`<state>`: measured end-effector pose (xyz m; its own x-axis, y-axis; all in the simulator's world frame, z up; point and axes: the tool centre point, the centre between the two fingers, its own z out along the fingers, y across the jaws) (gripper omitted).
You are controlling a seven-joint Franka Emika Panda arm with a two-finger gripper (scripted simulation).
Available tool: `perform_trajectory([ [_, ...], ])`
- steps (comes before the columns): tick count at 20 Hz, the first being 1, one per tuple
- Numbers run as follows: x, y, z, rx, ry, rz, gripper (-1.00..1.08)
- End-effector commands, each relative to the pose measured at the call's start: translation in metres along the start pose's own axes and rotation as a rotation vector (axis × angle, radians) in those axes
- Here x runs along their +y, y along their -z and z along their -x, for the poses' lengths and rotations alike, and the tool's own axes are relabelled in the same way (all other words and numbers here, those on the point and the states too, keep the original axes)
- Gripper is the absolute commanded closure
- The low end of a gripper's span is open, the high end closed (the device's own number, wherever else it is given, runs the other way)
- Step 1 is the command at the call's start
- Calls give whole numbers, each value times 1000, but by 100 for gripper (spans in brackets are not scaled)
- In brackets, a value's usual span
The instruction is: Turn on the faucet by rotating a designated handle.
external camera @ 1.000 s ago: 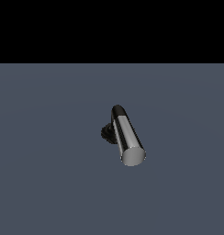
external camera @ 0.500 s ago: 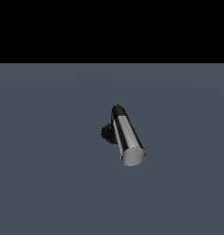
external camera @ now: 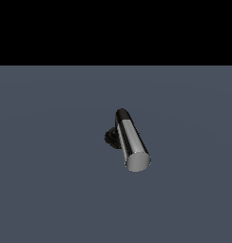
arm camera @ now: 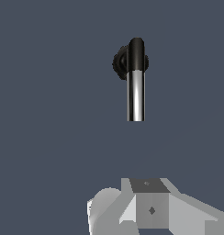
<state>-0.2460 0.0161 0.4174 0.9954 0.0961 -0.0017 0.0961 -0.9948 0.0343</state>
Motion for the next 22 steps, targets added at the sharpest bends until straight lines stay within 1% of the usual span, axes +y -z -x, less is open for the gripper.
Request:
perform_trajectory([
  [1,1,-21,-2,0,7,-2,108],
  [11,3,-107,-11,1,34,-12,108],
  [22,4,-187,-21,2,60,-21,108],
])
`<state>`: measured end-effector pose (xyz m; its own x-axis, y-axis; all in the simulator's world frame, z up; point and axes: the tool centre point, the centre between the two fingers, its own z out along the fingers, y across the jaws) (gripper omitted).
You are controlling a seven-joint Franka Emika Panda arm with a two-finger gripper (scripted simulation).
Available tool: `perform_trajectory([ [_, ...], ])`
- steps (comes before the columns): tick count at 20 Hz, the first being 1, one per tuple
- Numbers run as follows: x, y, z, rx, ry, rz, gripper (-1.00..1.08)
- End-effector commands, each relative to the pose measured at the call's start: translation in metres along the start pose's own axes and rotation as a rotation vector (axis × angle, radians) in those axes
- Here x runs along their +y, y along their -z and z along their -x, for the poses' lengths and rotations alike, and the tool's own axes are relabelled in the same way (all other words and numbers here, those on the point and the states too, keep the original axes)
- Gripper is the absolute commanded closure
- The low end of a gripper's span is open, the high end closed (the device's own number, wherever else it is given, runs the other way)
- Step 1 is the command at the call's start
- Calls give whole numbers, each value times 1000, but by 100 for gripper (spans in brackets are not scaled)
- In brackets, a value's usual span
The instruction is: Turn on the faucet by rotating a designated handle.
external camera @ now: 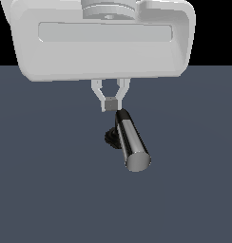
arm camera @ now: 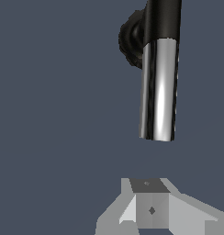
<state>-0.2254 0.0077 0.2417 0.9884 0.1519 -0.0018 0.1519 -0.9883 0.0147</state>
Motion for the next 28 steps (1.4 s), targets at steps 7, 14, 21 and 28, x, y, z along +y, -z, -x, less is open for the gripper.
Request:
perform_trajectory([
  [7,2,-57,-8,1,18,-6,108],
  [14,4,-96,-15,2,31,-10,108],
  [21,4,-121,-20,2,39,-12,108],
  [28,5,-131,-23,2,42,-14,108],
])
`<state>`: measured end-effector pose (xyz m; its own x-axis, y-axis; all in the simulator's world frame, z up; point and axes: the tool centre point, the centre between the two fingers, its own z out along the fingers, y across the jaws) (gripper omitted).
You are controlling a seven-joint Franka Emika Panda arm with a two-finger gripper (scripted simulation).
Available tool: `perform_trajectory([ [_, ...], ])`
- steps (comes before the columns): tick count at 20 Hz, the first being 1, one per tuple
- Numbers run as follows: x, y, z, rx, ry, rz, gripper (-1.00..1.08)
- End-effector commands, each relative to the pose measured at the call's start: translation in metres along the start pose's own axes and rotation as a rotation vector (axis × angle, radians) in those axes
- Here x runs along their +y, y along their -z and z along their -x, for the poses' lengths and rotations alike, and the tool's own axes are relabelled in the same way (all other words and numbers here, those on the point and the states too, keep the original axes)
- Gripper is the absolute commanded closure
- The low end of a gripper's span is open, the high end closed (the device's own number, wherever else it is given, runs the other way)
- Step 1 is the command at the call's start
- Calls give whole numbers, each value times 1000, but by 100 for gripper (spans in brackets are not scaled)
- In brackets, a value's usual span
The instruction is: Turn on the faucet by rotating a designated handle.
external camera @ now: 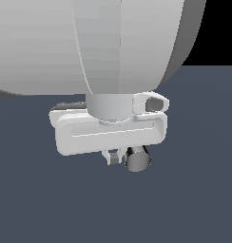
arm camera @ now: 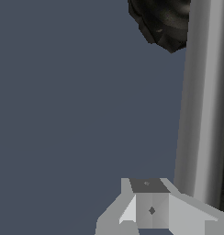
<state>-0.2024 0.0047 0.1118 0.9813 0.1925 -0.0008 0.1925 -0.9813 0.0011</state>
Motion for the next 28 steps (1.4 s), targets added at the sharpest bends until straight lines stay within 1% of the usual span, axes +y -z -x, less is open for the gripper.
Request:
perform_trajectory([
  [1,0,-2,-1,1,1,-1,108],
  [6,0,-2,-1,1,1,-1,108],
  [28,95,-2,-7,1,1,-1,108],
])
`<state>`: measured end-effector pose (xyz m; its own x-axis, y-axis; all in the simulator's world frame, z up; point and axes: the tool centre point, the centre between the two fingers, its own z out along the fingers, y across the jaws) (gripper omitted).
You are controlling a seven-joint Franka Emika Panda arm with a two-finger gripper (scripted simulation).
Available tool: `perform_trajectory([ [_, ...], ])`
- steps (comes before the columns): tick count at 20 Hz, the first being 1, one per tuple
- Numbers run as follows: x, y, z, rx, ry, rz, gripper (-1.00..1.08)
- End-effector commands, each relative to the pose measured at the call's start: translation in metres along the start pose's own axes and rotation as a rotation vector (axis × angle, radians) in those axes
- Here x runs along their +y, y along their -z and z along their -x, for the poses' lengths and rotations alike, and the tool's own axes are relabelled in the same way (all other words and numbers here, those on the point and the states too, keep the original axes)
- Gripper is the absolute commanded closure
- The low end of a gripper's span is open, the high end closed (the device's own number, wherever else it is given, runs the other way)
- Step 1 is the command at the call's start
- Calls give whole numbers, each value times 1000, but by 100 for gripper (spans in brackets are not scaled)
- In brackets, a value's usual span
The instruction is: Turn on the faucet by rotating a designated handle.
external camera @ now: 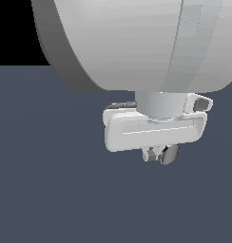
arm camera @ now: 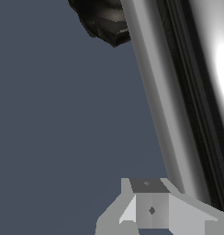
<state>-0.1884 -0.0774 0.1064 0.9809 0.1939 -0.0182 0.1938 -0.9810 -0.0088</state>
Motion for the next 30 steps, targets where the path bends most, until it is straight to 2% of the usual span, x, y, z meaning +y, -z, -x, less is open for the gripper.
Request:
perform_trajectory([
  [1,16,4,-10,18,0,9,108],
  [19,88,5,-15,18,0,9,108],
  [20,88,5,-15,18,0,9,108],
  [21,75,1,-13,6,16,0,108],
  [30,97,2,-37,8,13,2,108],
])
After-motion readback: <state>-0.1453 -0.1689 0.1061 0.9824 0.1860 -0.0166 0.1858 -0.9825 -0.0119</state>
